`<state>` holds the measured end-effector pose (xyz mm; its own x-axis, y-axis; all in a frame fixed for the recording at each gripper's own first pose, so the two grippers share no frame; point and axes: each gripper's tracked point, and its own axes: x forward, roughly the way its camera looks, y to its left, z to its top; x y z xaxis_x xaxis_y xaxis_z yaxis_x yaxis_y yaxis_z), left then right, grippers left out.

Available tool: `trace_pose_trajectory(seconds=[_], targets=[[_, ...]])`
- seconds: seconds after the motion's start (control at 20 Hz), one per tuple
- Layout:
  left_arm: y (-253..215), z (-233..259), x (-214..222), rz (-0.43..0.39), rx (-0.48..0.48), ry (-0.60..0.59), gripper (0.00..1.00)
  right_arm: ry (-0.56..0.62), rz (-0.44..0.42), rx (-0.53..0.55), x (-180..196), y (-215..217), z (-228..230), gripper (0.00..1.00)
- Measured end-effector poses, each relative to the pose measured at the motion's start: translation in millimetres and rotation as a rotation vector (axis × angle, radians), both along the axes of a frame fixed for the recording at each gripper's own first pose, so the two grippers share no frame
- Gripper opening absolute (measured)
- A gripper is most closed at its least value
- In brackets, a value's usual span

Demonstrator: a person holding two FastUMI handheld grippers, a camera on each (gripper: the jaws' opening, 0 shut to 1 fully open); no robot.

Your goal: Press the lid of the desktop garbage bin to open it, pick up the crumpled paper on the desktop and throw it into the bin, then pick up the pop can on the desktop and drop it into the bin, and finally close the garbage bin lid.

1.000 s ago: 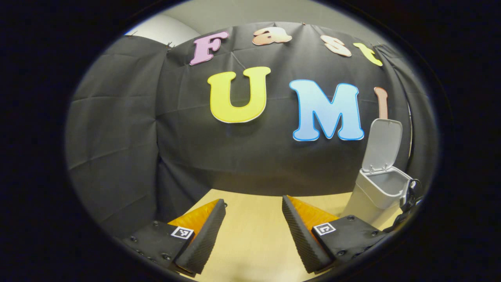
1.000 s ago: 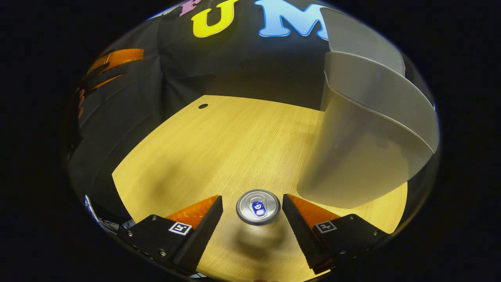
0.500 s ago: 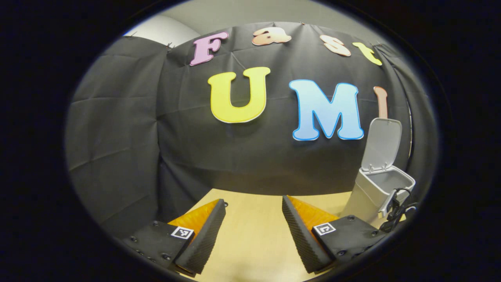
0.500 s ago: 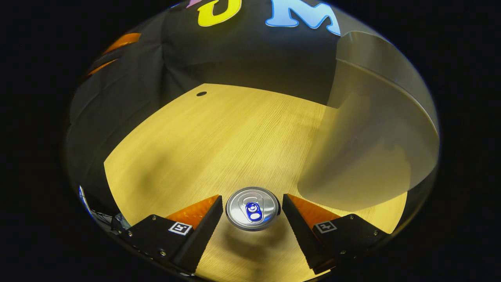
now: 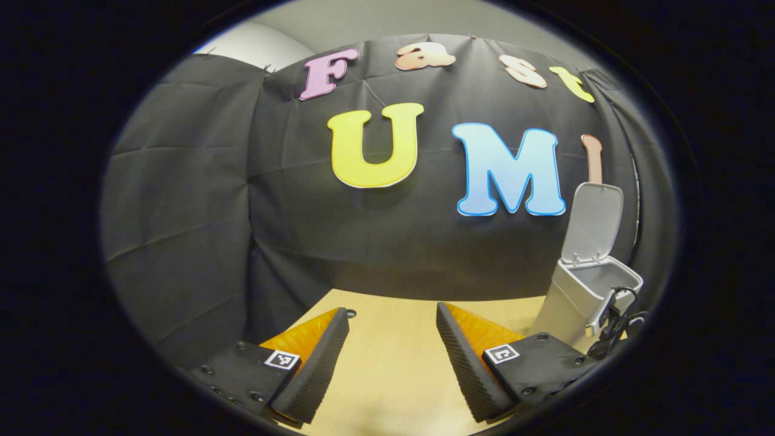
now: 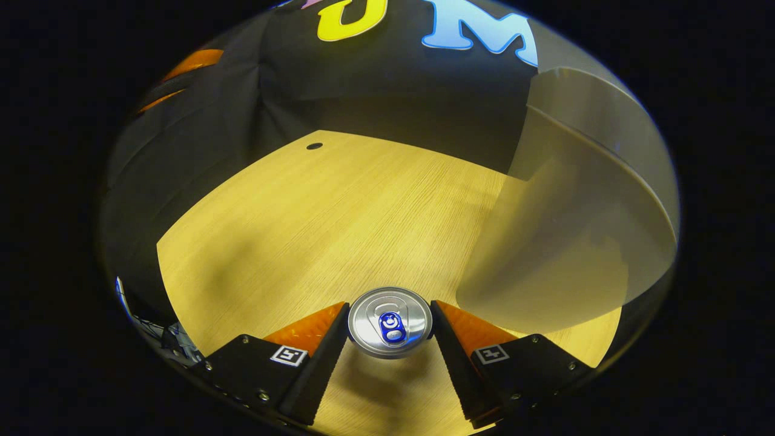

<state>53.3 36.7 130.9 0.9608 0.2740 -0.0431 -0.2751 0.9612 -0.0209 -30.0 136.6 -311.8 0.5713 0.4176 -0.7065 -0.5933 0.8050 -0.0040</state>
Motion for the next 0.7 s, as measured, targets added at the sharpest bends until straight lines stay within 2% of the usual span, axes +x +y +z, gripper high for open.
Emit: trace_pose_trajectory(seconds=[0.15,0.2,0.7], targets=[[-2,0,0,-0.005,-0.004,-0.001,0.95,-0.043,-0.004,0.021,4,2,22,0.85],[-3,0,0,-0.008,-0.006,0.000,1.00,-0.059,-0.007,0.031,7,3,31,0.85],[-6,-6,1,-0.020,-0.017,0.013,1.00,-0.223,-0.029,0.162,34,16,124,0.85]])
